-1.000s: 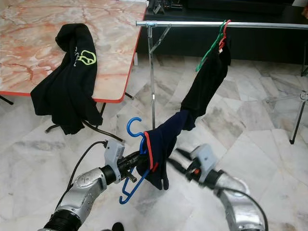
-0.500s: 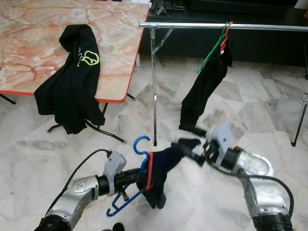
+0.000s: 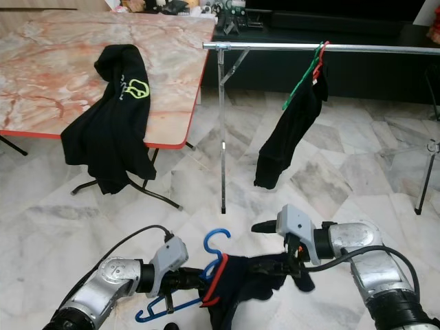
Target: Hang hanger
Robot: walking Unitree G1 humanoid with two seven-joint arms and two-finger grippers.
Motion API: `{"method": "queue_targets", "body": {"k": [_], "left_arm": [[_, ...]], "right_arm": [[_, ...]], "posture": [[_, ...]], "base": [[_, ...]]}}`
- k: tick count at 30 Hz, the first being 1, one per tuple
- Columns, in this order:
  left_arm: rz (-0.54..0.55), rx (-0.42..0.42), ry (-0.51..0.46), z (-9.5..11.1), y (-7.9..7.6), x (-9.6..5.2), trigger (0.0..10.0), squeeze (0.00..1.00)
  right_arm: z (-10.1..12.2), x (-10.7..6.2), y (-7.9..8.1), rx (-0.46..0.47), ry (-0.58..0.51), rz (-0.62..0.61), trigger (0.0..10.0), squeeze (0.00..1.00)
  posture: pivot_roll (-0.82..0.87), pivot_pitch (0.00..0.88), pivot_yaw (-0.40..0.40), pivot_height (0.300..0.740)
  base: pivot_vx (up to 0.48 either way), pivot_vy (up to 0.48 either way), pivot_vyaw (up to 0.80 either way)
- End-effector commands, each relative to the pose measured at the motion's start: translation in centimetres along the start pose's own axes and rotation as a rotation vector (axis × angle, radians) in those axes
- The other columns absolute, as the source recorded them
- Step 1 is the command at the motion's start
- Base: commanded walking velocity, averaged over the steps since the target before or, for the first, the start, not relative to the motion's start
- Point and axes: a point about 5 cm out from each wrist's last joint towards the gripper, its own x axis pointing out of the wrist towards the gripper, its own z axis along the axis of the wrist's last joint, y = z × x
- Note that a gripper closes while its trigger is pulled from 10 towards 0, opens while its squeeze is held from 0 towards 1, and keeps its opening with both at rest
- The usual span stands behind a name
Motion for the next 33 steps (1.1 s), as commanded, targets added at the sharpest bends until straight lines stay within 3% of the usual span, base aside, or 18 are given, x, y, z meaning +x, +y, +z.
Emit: {"method": "queue_targets", "body": {"k": [1,6,9,29,30,31,33], "left_arm": [[-0.035,0.055,-0.020,1.0,-0.1,0.0,10.0,0.00],[-0.043,0.065,-0.012,1.2,0.1,-0.4,10.0,0.00],[-0.061,0.071,-0.014,1.5,0.1,-0.6,10.0,0.00],[-0.108,0.089,-0.008,2.5,-0.2,-0.8,10.0,0.00],[-0.110,0.089,-0.007,2.6,-0.2,-0.9,10.0,0.00],[-0.111,0.089,-0.007,2.7,-0.2,-0.9,10.0,0.00],[-0.112,0.090,-0.006,2.7,-0.2,-1.0,10.0,0.00]], "right_arm": [[-0.5,0.4,0.1,-0.008,0.044,0.012,10.0,0.00],[-1.8,1.2,0.2,-0.014,0.114,0.007,10.0,0.00],[-2.3,1.8,0.7,0.020,0.072,0.049,10.0,0.00],[-4.2,4.4,2.1,0.080,0.067,0.112,10.0,0.00],[-4.4,4.6,2.2,0.087,0.068,0.115,4.6,0.00],[-4.4,4.6,2.3,0.091,0.066,0.122,1.3,0.00],[-4.5,4.7,2.5,0.094,0.063,0.132,1.3,0.00]], "posture": [[-0.07,0.125,-0.004,0.740],[-0.07,0.131,-0.003,0.740],[-0.06,0.136,-0.001,0.740],[-0.04,0.179,0.003,0.740],[-0.04,0.183,0.007,0.740],[-0.04,0.188,0.010,0.740],[-0.03,0.190,0.013,0.740]], "base": [[0.000,0.000,0.00],[0.000,0.000,0.00],[0.000,0.000,0.00],[0.000,0.000,0.00],[0.000,0.000,0.00],[0.000,0.000,0.00],[0.000,0.000,0.00]]}}
